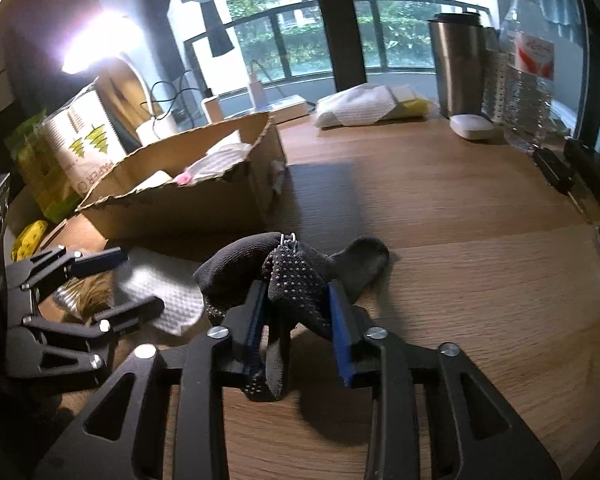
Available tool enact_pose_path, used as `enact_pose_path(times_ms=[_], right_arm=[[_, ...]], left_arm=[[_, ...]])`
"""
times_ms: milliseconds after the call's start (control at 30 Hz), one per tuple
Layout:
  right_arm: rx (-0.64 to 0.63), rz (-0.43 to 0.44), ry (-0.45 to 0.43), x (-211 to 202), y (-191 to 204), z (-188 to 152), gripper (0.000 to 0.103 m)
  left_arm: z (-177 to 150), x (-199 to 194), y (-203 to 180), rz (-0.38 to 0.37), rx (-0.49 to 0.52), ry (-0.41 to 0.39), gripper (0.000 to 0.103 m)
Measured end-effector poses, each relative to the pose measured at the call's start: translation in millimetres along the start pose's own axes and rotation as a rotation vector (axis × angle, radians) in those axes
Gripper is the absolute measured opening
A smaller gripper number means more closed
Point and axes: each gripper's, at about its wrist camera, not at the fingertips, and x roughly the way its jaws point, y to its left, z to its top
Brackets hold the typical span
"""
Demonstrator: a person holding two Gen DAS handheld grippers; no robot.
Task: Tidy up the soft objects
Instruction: 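Lift the gray glove with the right tool while the left tool grasps the white waffle towel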
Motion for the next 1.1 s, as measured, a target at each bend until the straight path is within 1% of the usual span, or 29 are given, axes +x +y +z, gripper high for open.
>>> enact_pose_path(times_ms=[100, 233, 367, 500, 600, 767, 800, 833, 867, 933, 967, 1000, 1033, 1100], right_arm=[[0.021, -0.013, -0.011, -3.7, -6.4, 1.8, 0.051], [0.026, -0.01, -0.023, -5.8, -8.1, 5.2, 0.059], [0.022, -0.022, 0.002, 4.6, -6.7, 6.1, 0.06], [0.019, -0.024, 0.035, 14.2, -4.2, 4.1, 0.06], [0.01, -0.037, 0.076, 23.5, -1.9, 1.7, 0.06], [-0.002, -0.053, 0.082, 27.0, -0.4, 0.4, 0.06], [-0.008, -0.06, 0.08, 27.8, 1.1, 0.2, 0.06], [-0.017, -0.071, 0.082, 28.6, 2.9, -0.2, 0.059], [-0.027, -0.08, 0.084, 29.3, 4.8, -0.7, 0.058], [-0.033, -0.088, 0.085, 30.0, 7.2, -1.3, 0.042], [-0.028, -0.09, 0.083, 29.9, 7.3, -1.5, 0.039], [-0.023, -0.088, 0.081, 29.4, 7.0, -1.8, 0.035], [-0.02, -0.085, 0.079, 29.0, 7.2, -1.9, 0.031], [-0.013, -0.083, 0.069, 26.4, 8.7, -2.9, 0.028]], left_arm=[[2.9, 1.4, -6.4, -0.012, 0.012, -0.005, 0.071], [4.9, 5.2, -8.2, -0.019, 0.015, -0.001, 0.071], [3.7, 22.1, -3.8, -0.016, -0.009, 0.061, 0.071], [1.5, 24.5, 1.3, -0.044, -0.035, 0.065, 0.071], [0.8, 27.2, 4.7, -0.067, -0.054, 0.067, 0.071], [-3.5, 24.4, 6.9, -0.081, -0.054, 0.058, 0.069], [-4.3, 23.5, 7.0, -0.086, -0.053, 0.054, 0.066], [-4.9, 22.7, 6.4, -0.094, -0.05, 0.05, 0.06], [-6.5, 20.7, 5.3, -0.101, -0.041, 0.044, 0.056], [-6.8, 18.8, 1.2, -0.114, -0.027, 0.037, 0.04], [-7.8, 17.2, -0.4, -0.121, -0.022, 0.035, 0.035], [-7.7, 16.7, -1.6, -0.128, -0.02, 0.033, 0.025], [-8.2, 15.6, -1.8, -0.138, -0.021, 0.033, 0.019], [-9.7, 13.2, 0.6, -0.159, -0.033, 0.033, 0.013]])
